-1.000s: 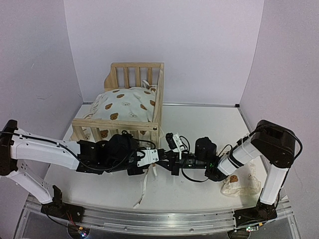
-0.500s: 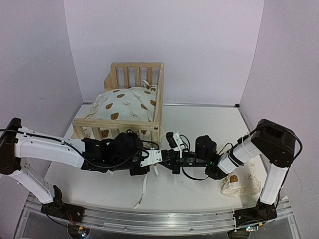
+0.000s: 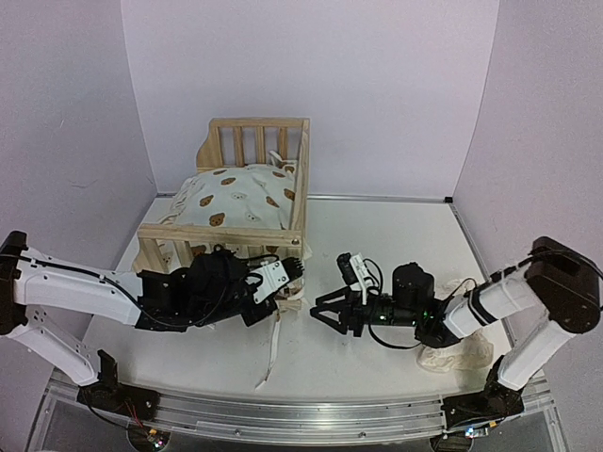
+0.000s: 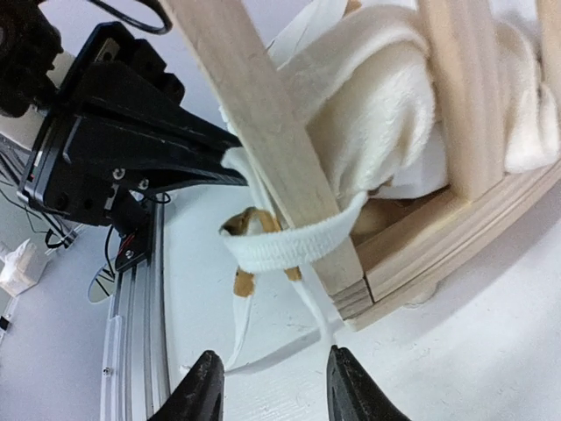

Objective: Set up the pet bed

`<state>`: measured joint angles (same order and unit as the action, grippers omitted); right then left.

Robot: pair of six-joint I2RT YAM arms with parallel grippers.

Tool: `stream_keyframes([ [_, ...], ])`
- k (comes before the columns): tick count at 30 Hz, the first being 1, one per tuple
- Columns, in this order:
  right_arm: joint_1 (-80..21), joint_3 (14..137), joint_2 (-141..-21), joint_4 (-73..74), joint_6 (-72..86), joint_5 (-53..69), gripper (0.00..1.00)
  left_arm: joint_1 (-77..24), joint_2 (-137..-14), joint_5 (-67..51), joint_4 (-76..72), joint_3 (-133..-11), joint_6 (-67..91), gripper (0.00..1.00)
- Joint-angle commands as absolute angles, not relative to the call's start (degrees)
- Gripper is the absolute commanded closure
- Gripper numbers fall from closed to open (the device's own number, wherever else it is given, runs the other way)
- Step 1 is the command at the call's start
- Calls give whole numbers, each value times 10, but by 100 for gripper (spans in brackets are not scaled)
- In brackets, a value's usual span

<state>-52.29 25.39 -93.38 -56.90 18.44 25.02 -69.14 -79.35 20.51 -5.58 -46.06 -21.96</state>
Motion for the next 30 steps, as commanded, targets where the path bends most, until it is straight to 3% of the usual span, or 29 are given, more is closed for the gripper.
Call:
stream_keyframes([
  [1,-516,268,-815,-417,141,208,53,-689,-744,200,-184,-434,-150,100],
  [5,-515,305,-755,-345,30,243,45,-690,-735,178,-228,-415,-141,100],
  [11,-512,403,-777,-219,-31,248,48,-690,-745,148,-255,-419,-135,100],
  [14,-531,382,-795,-268,47,259,43,-690,-751,142,-255,-425,-125,100],
  [17,-566,338,-779,-322,73,190,31,-691,-757,132,-254,-430,-121,100],
  [21,-567,313,-761,-355,28,161,23,-691,-753,110,-255,-422,-126,100],
  [30,-538,389,-803,-273,-119,208,23,-691,-751,80,-254,-413,-146,100],
])
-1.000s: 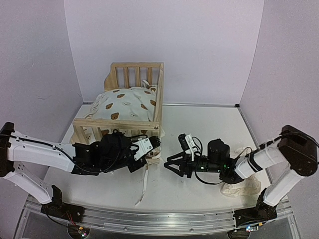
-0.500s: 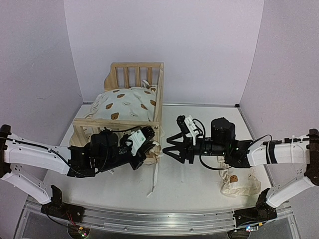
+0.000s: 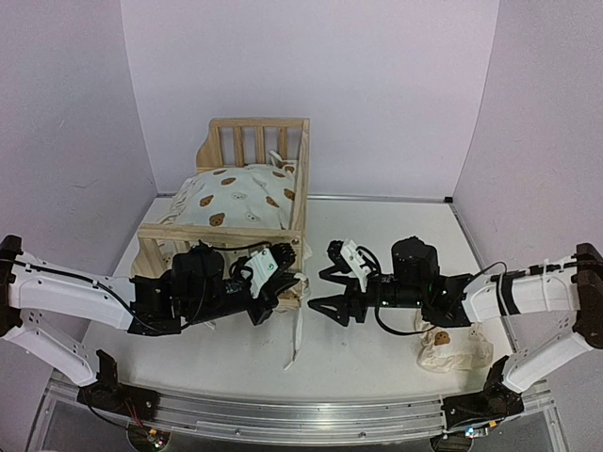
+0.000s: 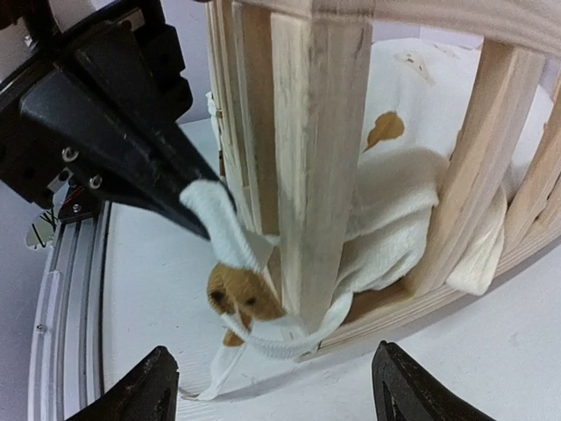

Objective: Set up the pet bed

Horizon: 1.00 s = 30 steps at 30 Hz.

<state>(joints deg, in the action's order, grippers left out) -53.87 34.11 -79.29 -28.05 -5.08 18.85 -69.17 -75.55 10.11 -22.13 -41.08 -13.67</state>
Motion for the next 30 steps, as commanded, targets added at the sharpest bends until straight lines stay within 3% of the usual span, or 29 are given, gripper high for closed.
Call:
stream_keyframes([
  [1,-538,398,-808,-267,-121,212,25,-691,-752,80,-253,-413,-145,100],
  [5,-539,416,-816,-230,-71,190,30,-691,-763,108,-253,-429,-116,100],
  [13,-596,322,-810,-328,172,71,24,-690,-771,119,-254,-425,-26,100],
  [23,-638,328,-995,-531,279,-67,27,-694,-758,154,-261,-410,53,100],
  [26,-662,333,-1036,-587,300,-144,40,-696,-742,169,-280,-394,104,100],
  [30,-674,319,-1075,-669,311,-180,68,-703,-726,171,-316,-365,179,100],
])
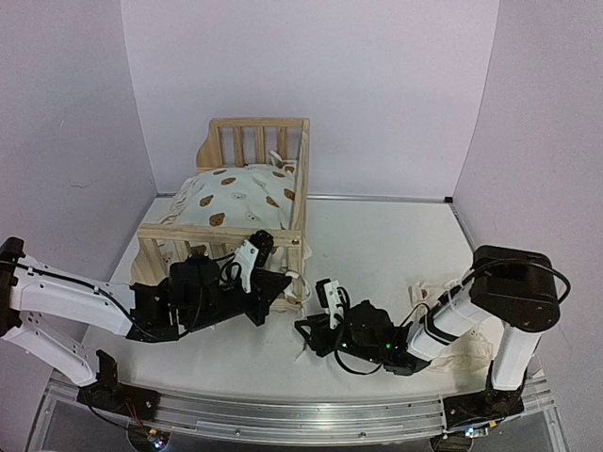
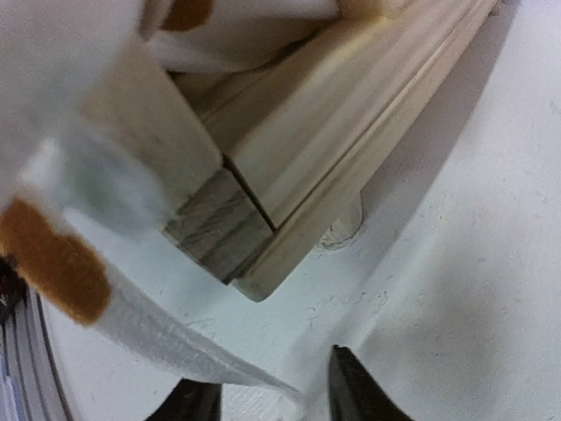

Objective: Set up the pet bed

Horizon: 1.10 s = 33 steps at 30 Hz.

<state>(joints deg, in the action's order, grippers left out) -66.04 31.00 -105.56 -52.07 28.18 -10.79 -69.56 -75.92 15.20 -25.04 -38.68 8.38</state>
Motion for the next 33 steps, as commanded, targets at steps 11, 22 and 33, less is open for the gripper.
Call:
stream_keyframes([
  [11,-674,278,-1096,-700,313,-173,100,-805,-643,385,-346,-221,410,100],
  [22,-654,226,-988,-558,263,-249,100,-809,-625,523,-346,-145,681,100],
  [33,-514,239,-836,-239,252,-219,100,-808,-561,575,-330,-35,940,100],
])
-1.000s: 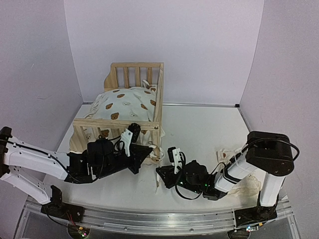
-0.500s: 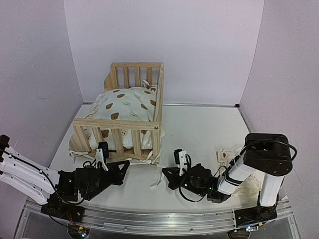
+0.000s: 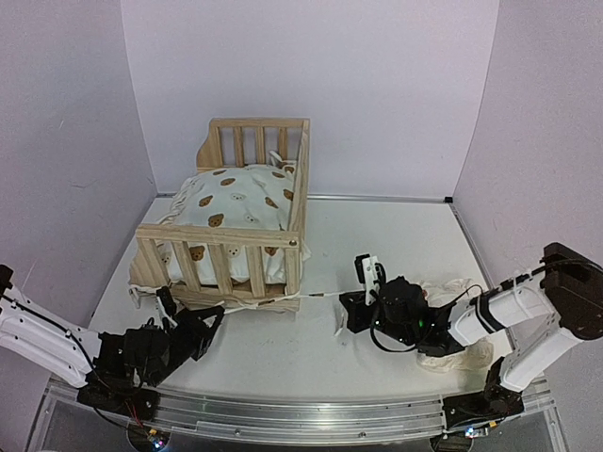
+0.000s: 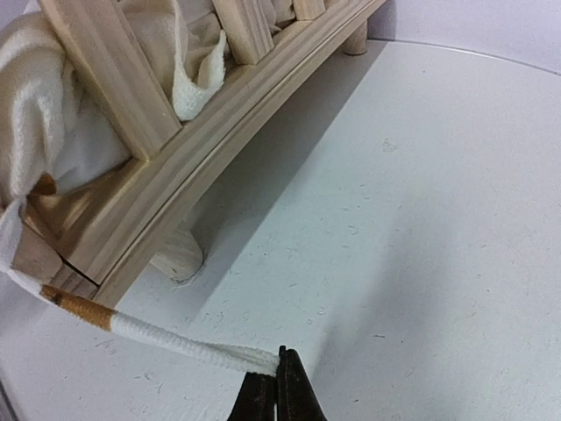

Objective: Set up the pet bed

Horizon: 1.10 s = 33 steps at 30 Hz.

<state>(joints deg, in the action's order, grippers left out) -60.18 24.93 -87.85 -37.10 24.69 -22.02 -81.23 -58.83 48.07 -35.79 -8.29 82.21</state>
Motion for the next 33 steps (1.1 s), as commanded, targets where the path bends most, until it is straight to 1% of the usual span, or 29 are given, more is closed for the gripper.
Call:
stream_keyframes([
  [1,-495,242,-827,-227,252,-206,100,-806,-555,579,-308,-30,958,100],
  [3,-457,259,-814,-183,257,-185,100,-788,-538,568,-230,-23,1024,100],
  [7,-360,266,-823,-172,260,-125,100,-771,-510,574,-167,-25,1021,100],
  [9,-329,281,-839,-160,249,-95,100,-770,-500,575,-53,-59,1063,100],
  [12,-325,294,-828,-131,237,-100,100,-771,-505,563,36,-103,1017,100],
  [15,-325,298,-808,-90,223,-132,100,-771,-538,541,55,-122,1011,100],
  [16,-325,306,-809,-73,213,-141,78,-772,-551,528,56,-133,981,100],
  [17,-323,331,-819,-19,203,-161,52,-772,-564,506,58,-157,946,87],
  [19,-323,355,-810,62,190,-185,22,-790,-593,478,69,-197,885,52],
  [20,-323,356,-780,86,190,-192,10,-822,-605,486,73,-216,854,36],
  [21,-323,359,-756,109,190,-189,3,-853,-617,504,76,-237,829,22],
  [22,-322,372,-736,142,185,-178,2,-872,-630,504,78,-260,788,11],
  [23,-322,392,-720,177,179,-161,2,-885,-639,498,78,-286,741,8],
  [25,-322,421,-693,214,164,-103,2,-912,-662,484,68,-342,623,7],
  [29,-324,489,-676,269,156,65,2,-932,-695,359,70,-473,352,10],
  [31,-327,503,-671,278,183,136,2,-913,-698,308,130,-583,270,10],
  [33,-335,502,-661,266,215,168,2,-861,-695,214,169,-666,204,12],
])
